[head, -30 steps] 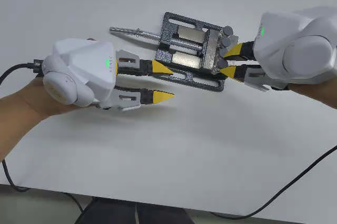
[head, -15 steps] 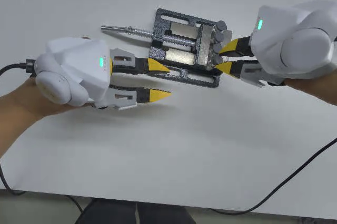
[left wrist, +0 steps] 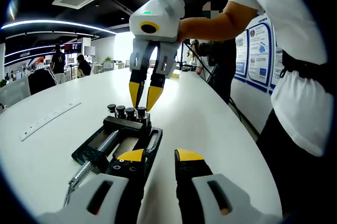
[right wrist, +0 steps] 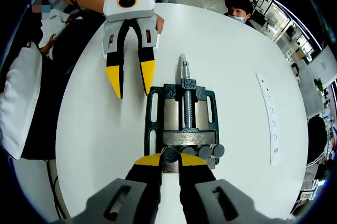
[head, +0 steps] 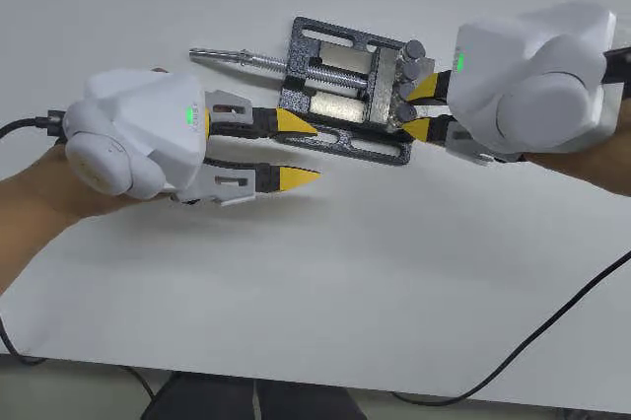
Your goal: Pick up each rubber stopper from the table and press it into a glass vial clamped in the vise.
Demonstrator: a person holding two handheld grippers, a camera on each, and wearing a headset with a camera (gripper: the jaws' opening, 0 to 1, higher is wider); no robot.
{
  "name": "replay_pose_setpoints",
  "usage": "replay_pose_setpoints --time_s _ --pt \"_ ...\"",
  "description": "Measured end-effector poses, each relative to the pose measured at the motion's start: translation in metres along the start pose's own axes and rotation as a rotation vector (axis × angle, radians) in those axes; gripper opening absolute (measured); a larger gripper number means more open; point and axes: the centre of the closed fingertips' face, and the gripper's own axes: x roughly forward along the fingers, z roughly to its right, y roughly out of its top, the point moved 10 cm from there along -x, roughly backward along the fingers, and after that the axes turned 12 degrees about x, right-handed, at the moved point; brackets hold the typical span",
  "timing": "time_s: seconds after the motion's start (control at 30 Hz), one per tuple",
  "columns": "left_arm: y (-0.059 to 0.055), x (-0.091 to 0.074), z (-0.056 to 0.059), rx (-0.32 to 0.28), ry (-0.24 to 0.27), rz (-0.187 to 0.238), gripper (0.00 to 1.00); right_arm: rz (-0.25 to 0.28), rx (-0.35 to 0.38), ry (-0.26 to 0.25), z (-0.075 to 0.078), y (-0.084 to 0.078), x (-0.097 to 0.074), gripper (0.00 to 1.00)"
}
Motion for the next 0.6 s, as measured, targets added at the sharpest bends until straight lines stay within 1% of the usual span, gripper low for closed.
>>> replay_pose_setpoints --time_s 0.27,0.6 --pt "-0.0002 -0.0008 0.0004 -0.001 -0.002 0.000 0.19 -0.006 -0.007 -0.006 -0.0006 0.0005 0.0002 0.11" --pt "-0.0006 -0.0027 0.0014 -0.003 0.002 0.001 0.19 -0.031 -0.039 -0.012 -0.0012 0.0032 -0.0001 0.11"
